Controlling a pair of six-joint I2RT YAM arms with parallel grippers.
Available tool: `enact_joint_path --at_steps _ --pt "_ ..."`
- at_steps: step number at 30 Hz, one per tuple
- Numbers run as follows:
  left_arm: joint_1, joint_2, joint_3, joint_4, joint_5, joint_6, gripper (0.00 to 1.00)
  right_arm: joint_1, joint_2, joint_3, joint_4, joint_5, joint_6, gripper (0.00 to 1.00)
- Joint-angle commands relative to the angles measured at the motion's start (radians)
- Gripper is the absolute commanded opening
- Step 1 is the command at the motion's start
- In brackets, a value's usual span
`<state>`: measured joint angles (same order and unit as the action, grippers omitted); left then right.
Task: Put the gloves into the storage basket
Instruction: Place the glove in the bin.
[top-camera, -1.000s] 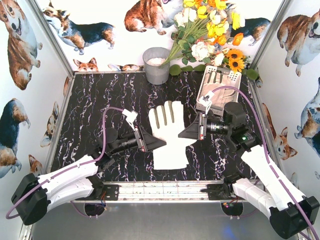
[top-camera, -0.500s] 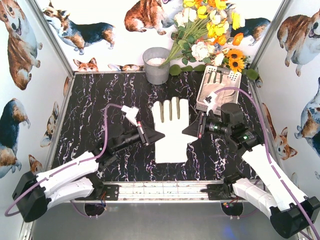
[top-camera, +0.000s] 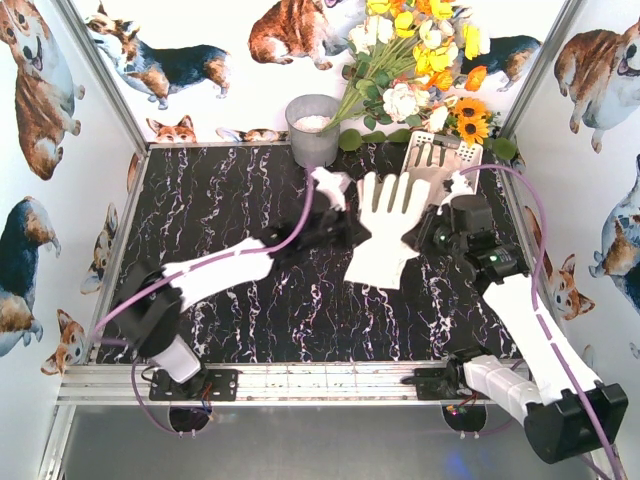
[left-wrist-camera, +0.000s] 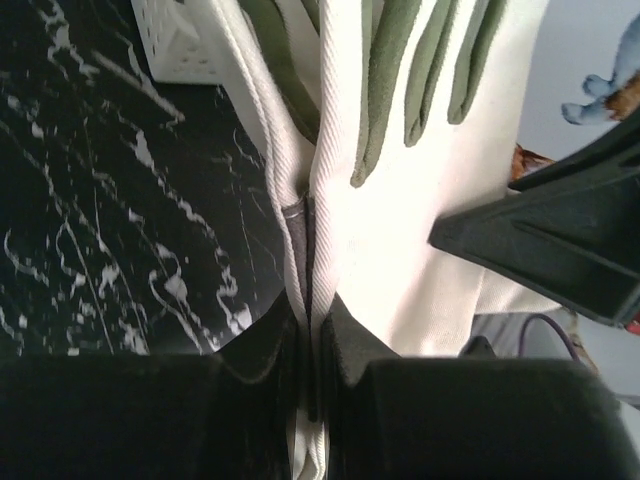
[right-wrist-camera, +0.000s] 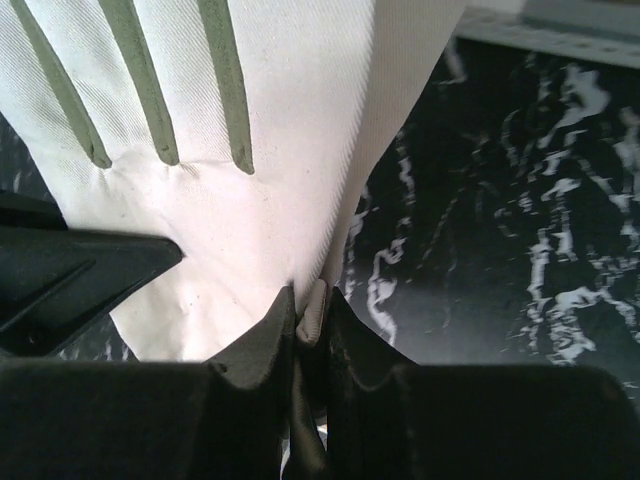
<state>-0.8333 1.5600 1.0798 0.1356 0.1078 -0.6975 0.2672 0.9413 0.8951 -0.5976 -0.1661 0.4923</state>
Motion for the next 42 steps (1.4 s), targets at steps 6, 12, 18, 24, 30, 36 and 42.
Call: enact_joint_path --at_steps 6,12,18,24,30,36,42 --pt "0.025 0.340 0.382 -0.070 -0.027 0.145 0.00 -0.163 0.100 0.052 0.111 0.130 -0.077 0.00" --pt "0.059 0.527 0.592 -0.081 0.011 0.155 0.00 -0.192 0.168 0.054 0.216 0.224 -0.088 0.00" --pt "0.092 0.673 0.757 -0.048 0.051 0.160 0.00 -0.212 0.231 0.044 0.376 0.298 -0.107 0.00" --pt "0.124 0.751 0.877 -0.013 0.088 0.135 0.43 -0.245 0.319 0.051 0.545 0.308 -0.110 0.00" --pt "0.143 0.650 0.749 0.024 0.081 0.129 0.66 -0.289 0.475 0.093 0.686 0.185 -0.175 0.00" --pt "0.156 0.479 0.509 0.028 0.066 0.128 0.70 -0.315 0.568 0.178 0.684 0.037 -0.312 0.00" --pt "0.156 0.339 0.321 0.029 0.072 0.100 0.71 -0.326 0.664 0.271 0.623 0.014 -0.414 0.00"
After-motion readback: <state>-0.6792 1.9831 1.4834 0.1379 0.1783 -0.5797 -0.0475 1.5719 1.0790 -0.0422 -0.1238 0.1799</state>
